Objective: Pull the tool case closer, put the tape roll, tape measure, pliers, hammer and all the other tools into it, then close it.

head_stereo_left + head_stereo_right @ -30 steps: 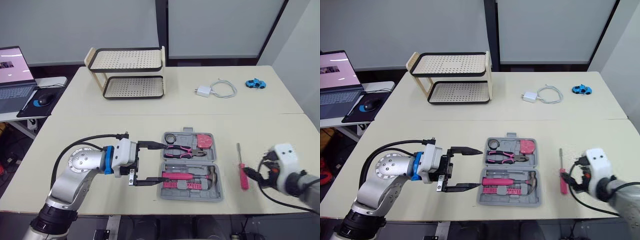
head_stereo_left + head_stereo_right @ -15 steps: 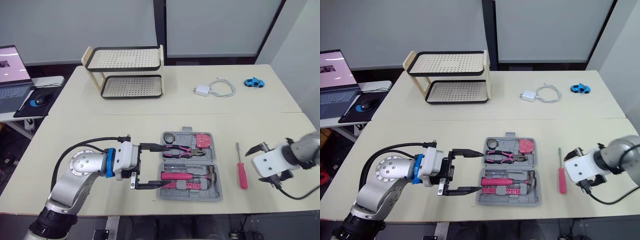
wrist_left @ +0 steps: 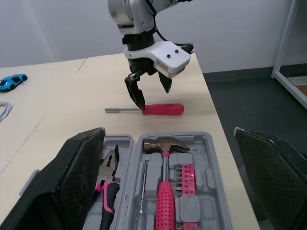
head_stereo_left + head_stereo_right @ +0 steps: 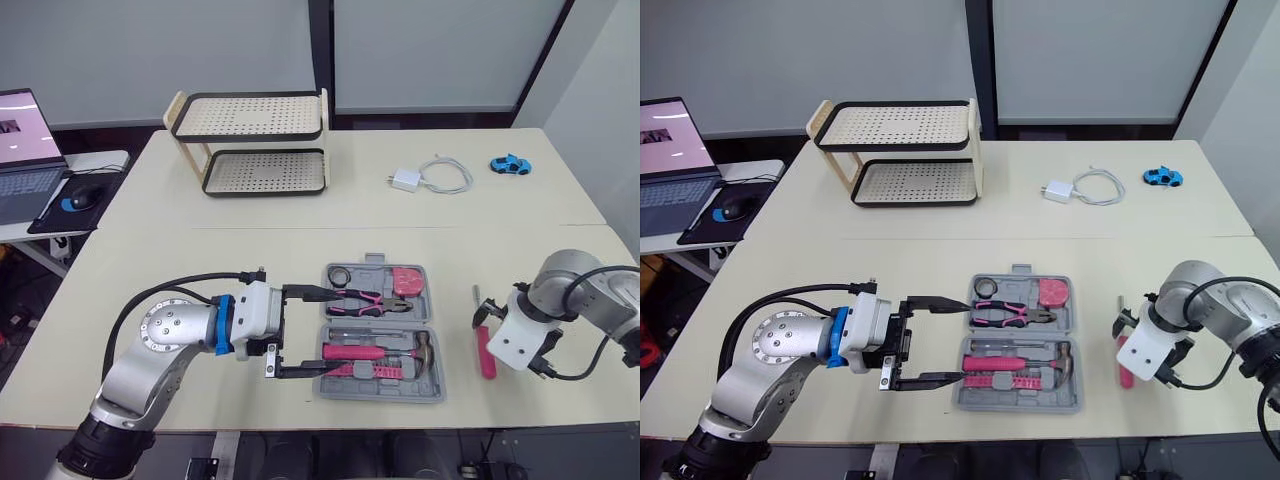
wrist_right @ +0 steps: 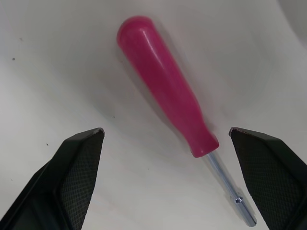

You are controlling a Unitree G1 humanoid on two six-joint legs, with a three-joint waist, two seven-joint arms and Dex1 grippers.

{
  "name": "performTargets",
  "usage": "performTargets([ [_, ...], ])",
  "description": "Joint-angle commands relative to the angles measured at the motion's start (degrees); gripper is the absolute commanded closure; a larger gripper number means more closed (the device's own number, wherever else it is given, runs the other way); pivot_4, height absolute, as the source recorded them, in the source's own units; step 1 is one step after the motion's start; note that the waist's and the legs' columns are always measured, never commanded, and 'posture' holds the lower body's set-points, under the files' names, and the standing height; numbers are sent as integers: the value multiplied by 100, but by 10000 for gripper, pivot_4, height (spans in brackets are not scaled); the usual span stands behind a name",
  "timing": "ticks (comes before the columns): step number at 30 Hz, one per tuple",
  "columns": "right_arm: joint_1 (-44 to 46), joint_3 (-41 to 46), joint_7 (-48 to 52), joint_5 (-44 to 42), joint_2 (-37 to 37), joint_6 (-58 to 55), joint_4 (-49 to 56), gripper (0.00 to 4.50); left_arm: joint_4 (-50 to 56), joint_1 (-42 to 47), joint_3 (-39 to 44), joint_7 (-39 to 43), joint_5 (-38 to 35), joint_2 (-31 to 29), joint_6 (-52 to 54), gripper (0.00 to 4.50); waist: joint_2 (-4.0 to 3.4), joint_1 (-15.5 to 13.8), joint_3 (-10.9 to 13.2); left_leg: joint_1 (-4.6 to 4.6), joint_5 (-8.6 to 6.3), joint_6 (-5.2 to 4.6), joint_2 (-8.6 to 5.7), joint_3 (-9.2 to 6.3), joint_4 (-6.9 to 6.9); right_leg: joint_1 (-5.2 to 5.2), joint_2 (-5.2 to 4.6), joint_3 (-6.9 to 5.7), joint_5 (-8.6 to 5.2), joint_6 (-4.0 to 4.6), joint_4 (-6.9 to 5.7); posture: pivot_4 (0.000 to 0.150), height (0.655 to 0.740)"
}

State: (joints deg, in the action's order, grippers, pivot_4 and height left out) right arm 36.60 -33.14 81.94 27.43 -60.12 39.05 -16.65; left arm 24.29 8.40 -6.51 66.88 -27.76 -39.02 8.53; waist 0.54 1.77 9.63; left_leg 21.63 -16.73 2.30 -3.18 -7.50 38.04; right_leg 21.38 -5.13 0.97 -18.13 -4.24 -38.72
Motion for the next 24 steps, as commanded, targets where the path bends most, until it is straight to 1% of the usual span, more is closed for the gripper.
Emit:
performTargets([
  [1,338,-129,-98,293,223,349,-463,175,187,13,-17,-52,22,-17,17,0,0,1,0,0,0,0,0,0,0,0,0,1,0,0,-1,1500,7400],
  [9,874,-480,-401,793,744,863,-1440,175,203,-16,-66,-88,98,-4,0,0,0,6,0,-1,2,3,-2,0,1,2,0,2,0,1,-5,1500,7400],
  [10,911,-504,-442,842,785,913,-1539,3937,207,-23,-71,-94,111,2,-2,0,0,7,0,-1,2,3,-2,0,1,2,0,2,0,1,-5,1500,7400],
  [11,938,-526,-471,889,809,972,-1614,5871,211,-29,-75,-101,118,5,0,0,0,7,0,-2,2,4,-2,-1,1,1,0,1,0,1,-6,1500,7400],
  [18,957,-567,-695,1017,872,1178,-1876,31917,174,-42,-105,-154,154,29,-33,0,0,-18,-1,-3,2,4,-5,-3,2,-1,-2,1,0,1,-7,1500,7400],
  [20,905,-545,-713,995,818,1215,-1847,38393,172,-44,-115,-165,161,41,-39,0,1,-23,-1,-3,2,4,-7,-4,3,-2,-3,1,1,1,-7,1500,7400],
  [24,752,-335,-513,642,540,1086,-1532,38874,145,-57,-127,-162,181,65,-69,0,0,-27,-1,-3,2,4,-7,-5,3,-2,-4,0,1,1,-7,1500,7400],
])
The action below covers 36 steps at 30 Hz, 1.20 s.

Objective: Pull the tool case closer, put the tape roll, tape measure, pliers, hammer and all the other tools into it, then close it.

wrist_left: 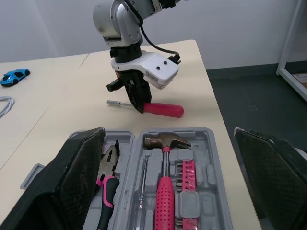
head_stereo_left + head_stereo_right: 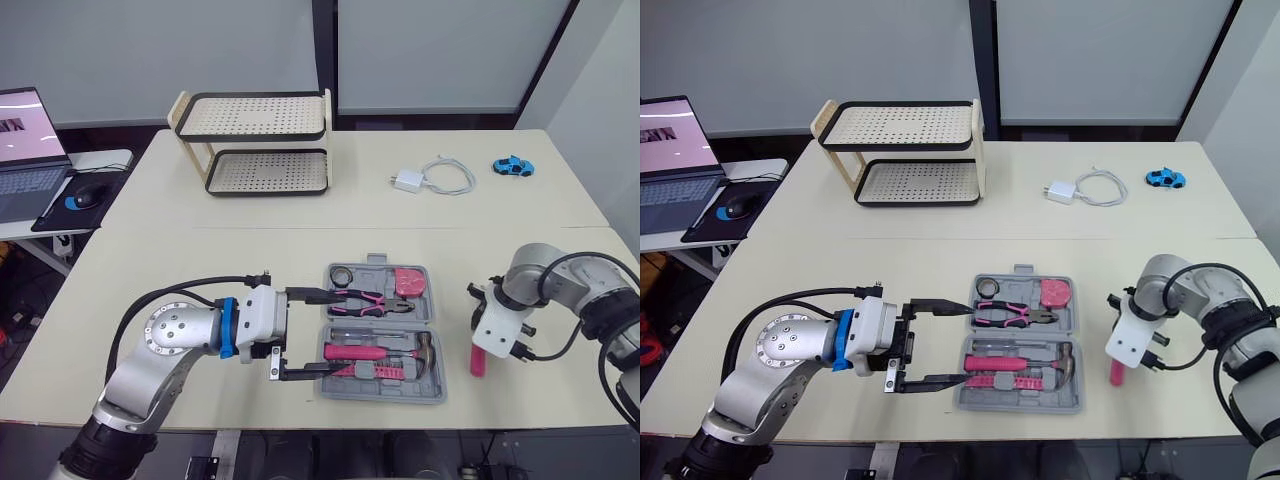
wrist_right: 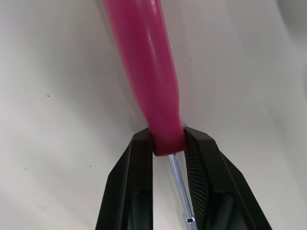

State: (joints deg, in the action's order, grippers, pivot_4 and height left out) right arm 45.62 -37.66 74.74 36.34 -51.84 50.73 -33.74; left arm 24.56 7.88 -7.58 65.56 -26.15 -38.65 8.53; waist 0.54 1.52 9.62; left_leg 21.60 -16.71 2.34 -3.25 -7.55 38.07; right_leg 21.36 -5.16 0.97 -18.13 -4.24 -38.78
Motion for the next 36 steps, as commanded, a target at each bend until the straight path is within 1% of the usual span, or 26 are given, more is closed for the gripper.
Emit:
performTargets([
  [1,-275,274,358,-509,-419,-356,467,38874,100,-8,-26,-19,32,33,-90,0,0,-5,0,2,0,0,-1,0,0,1,0,0,0,0,0,1500,7400],
  [5,-1069,1000,971,-1548,-1066,-1984,2065,38874,38,12,-38,6,47,53,-140,0,-5,0,3,11,0,0,-2,1,0,8,-2,1,0,0,0,1500,7400],
  [7,-1755,1533,1145,-2094,-1487,-3158,3014,38874,-21,48,-54,29,51,77,-175,0,-10,-1,2,9,0,-1,2,-1,0,7,-1,0,0,0,-3,1500,7400],
  [9,-2639,2244,1146,-2661,-1836,-4603,3966,38874,-78,91,-86,61,54,115,-221,0,-11,-11,1,9,-1,-3,2,-3,0,5,-1,-1,0,0,-5,1500,7400],
  [10,-2970,2507,1122,-2849,-1943,-5140,4321,38874,-96,103,-97,74,53,126,-238,0,-10,-21,1,12,-2,-4,2,-5,0,5,-1,-2,0,0,-5,1500,7400],
  [13,-4064,3685,807,-3449,-1846,-7666,5436,38874,-163,163,-132,132,44,146,-297,0,-10,-18,0,9,-12,-22,2,-3,1,3,0,0,0,0,-5,1500,7400],
  [15,-4578,4286,611,-3745,-1719,-8978,5890,38874,-210,197,-145,181,43,149,-317,0,-11,-21,0,8,-14,-25,1,-2,4,3,0,1,0,0,-7,1500,7400],
  [17,-4748,4682,291,-4107,-1392,-10454,6269,38874,-270,234,-164,258,52,141,-346,0,-8,-23,0,8,-14,-25,0,-3,5,0,0,0,0,0,-8,1500,7400],
  [19,-4672,4885,-94,-4378,-1038,-11728,6486,38874,-331,269,-184,327,56,133,-380,0,-8,-19,0,6,-14,-26,1,-3,6,-1,1,0,0,0,-9,1500,7400],
  [22,-4333,5008,-751,-4587,-534,-13104,6500,38874,-390,336,-220,432,54,151,-407,0,-6,-19,0,6,-15,-26,-1,-6,5,-2,1,-2,0,0,-9,1500,7400],
  [27,-3731,5137,-1958,-4530,294,-14210,6201,38874,-394,450,-270,525,36,198,-392,0,-7,-22,0,10,-14,-26,-5,-6,4,2,-2,-2,0,0,-7,1500,7400],
  [32,-3450,5323,-3009,-4556,1088,-14323,5685,38874,-315,481,-300,521,37,235,-329,0,-7,-15,-1,11,-11,-19,-6,-5,2,6,-2,1,0,0,-7,1500,7400],
  [36,-3325,5266,-3600,-4559,1428,-14323,5474,38874,-294,499,-318,488,10,256,-282,0,-8,-3,-1,12,-10,-19,-6,-4,1,7,-3,1,0,0,-7,1500,7400],
])
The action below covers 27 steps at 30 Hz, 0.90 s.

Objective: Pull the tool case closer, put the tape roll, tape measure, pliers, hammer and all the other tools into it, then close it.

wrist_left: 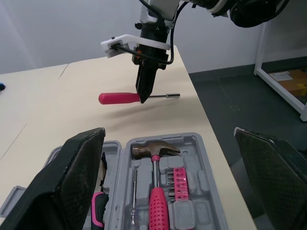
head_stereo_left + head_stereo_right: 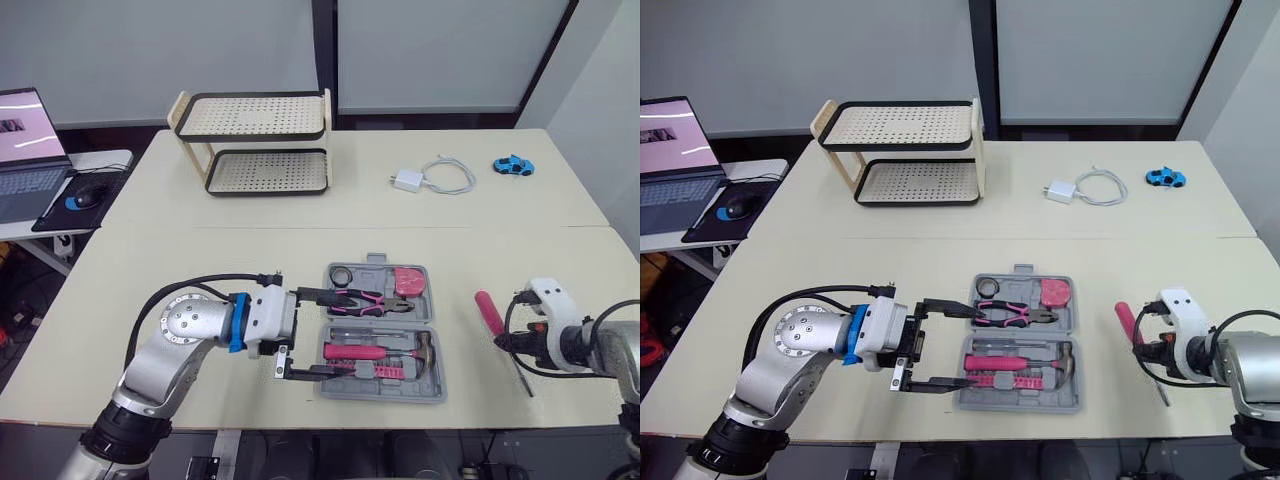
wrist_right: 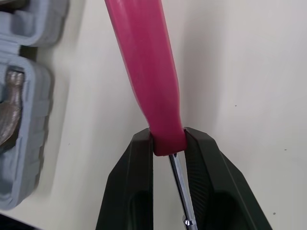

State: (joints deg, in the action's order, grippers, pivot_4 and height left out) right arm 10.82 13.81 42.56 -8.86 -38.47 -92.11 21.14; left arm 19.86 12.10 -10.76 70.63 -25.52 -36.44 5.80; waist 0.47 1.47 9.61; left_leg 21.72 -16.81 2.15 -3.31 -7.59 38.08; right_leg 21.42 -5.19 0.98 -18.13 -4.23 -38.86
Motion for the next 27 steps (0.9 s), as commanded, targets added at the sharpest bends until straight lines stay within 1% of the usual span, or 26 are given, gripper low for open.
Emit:
performTargets([
  [1,186,69,-501,-37,154,-39,-37,38874,172,80,-5,-34,-56,51,5,0,0,4,0,0,0,0,0,-1,0,0,0,0,0,0,0,1500,7400],
  [5,227,-48,-876,-84,356,123,-136,38874,170,104,-32,-89,-70,117,69,0,0,6,-1,-2,-1,-2,2,-3,0,0,2,-2,0,0,-3,1500,7400],
  [12,116,-208,-1187,-238,407,517,-341,38874,155,202,-59,-135,-111,252,192,0,0,10,-1,-2,-1,-3,1,-2,1,-1,2,-2,0,0,-3,1500,7400],
  [13,98,-210,-1206,-259,403,550,-345,31478,149,212,-61,-134,-106,260,198,0,0,10,-1,-2,-1,-3,1,-2,1,-1,2,-2,0,0,-3,1500,7400],
  [15,42,-208,-1215,-315,379,641,-320,25705,122,226,-53,-115,-96,263,203,0,0,10,-1,-3,-1,-3,1,-1,1,-1,2,-1,0,0,-4,1500,7400],
  [17,-48,-183,-1181,-405,316,736,-209,18758,98,232,-38,-95,-91,257,203,0,0,10,-1,-4,-3,-5,1,-2,1,-2,3,-2,0,0,-4,1500,7400],
  [19,-354,-84,-982,-565,65,1013,105,11643,78,236,-12,-90,-83,242,200,0,0,-1,-1,-3,-3,-6,1,-2,1,-2,3,-2,0,0,-4,1500,7400],
  [20,-646,-78,-799,-589,-161,1433,292,8308,78,235,-1,-94,-78,235,198,0,-2,-20,-2,-2,-3,-6,0,-3,3,-3,3,-3,0,0,-4,1500,7400],
  [22,-1073,114,-646,-668,-325,1966,512,8308,83,225,14,-99,-75,223,195,0,-1,-49,-2,2,-4,-7,-3,-5,2,-3,0,-5,0,-1,0,1500,7400],
  [23,-1322,160,-547,-644,-390,2490,588,8308,87,218,19,-101,-78,216,194,0,0,-46,-2,1,-4,-7,-2,-3,2,-3,0,-5,0,-1,1,1500,7400],
  [27,-1920,279,-462,-601,-282,3765,676,8308,104,197,38,-96,-99,188,203,0,0,4,-2,-6,-4,-8,2,-2,1,-5,8,-4,0,-2,-5,1500,7400],
])
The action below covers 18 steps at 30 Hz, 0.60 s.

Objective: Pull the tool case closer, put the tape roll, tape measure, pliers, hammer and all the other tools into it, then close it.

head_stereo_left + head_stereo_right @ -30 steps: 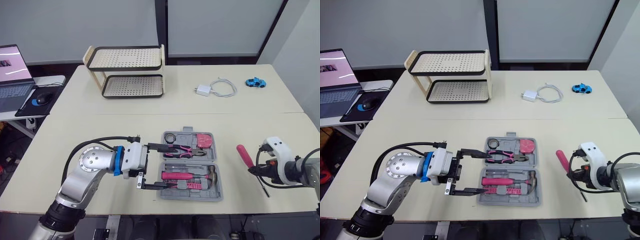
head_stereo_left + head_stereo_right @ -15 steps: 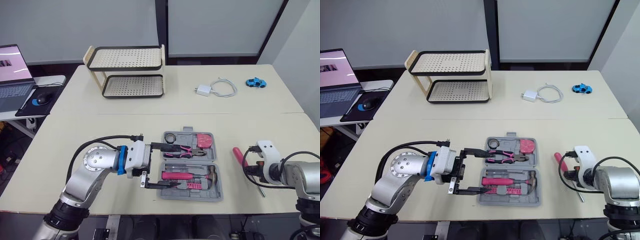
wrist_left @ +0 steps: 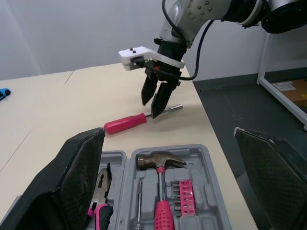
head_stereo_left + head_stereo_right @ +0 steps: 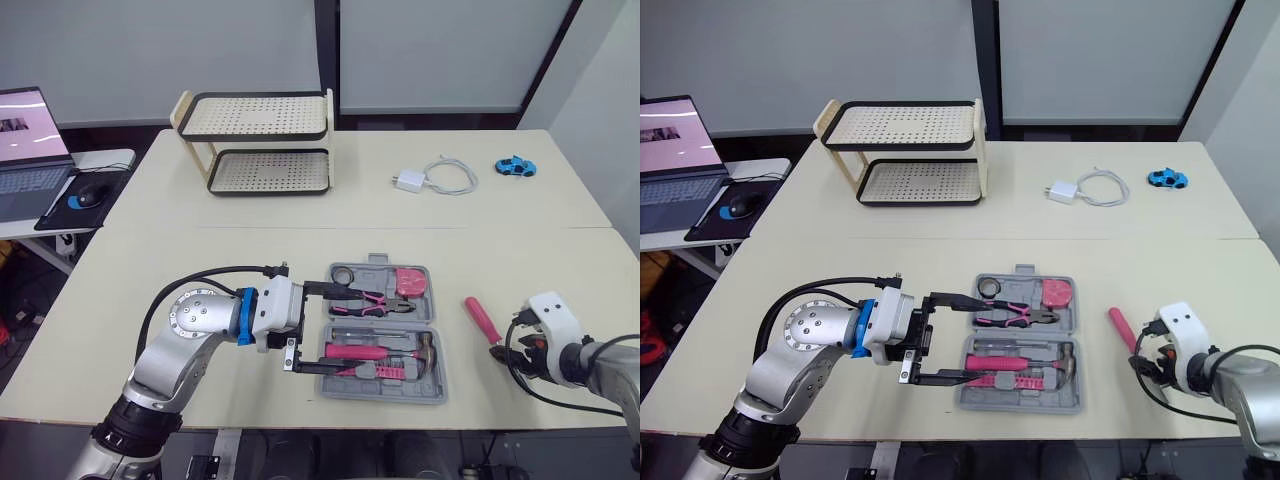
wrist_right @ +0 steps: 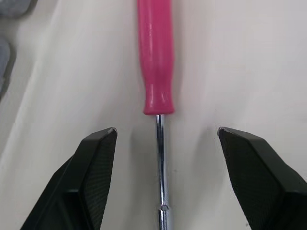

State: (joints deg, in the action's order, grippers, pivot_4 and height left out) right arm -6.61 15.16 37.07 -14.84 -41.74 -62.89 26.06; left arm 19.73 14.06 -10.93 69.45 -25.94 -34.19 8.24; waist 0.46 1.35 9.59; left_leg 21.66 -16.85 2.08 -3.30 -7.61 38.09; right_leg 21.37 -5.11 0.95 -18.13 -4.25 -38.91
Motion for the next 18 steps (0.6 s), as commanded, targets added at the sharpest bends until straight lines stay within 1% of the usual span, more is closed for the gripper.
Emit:
performTargets([
  [1,-216,142,-4,40,141,1078,119,8308,121,1,54,24,-63,-42,-29,0,0,34,0,-2,0,0,0,1,0,0,4,0,0,0,-1,1500,7400],
  [3,-216,79,-164,129,290,1510,-62,8308,126,12,46,29,-73,-42,-10,0,0,48,0,-8,0,0,1,2,0,-2,7,2,0,0,-5,1500,7400],
  [6,-161,-95,-319,193,472,1789,-393,8308,152,60,19,41,-122,-33,73,0,-1,39,0,-18,0,1,3,2,-1,-10,7,5,0,0,-5,1500,7400],
  [10,-87,-241,-499,262,637,2047,-720,8308,173,103,1,86,-175,-110,279,0,-1,32,0,-16,1,1,3,2,-1,-9,1,7,0,0,-4,1500,7400],
  [18,-214,-352,-766,351,909,2479,-1073,8308,116,155,48,134,-143,-82,234,0,-2,31,-1,-16,1,2,2,2,-1,-9,1,8,0,1,-4,1500,7400],
])
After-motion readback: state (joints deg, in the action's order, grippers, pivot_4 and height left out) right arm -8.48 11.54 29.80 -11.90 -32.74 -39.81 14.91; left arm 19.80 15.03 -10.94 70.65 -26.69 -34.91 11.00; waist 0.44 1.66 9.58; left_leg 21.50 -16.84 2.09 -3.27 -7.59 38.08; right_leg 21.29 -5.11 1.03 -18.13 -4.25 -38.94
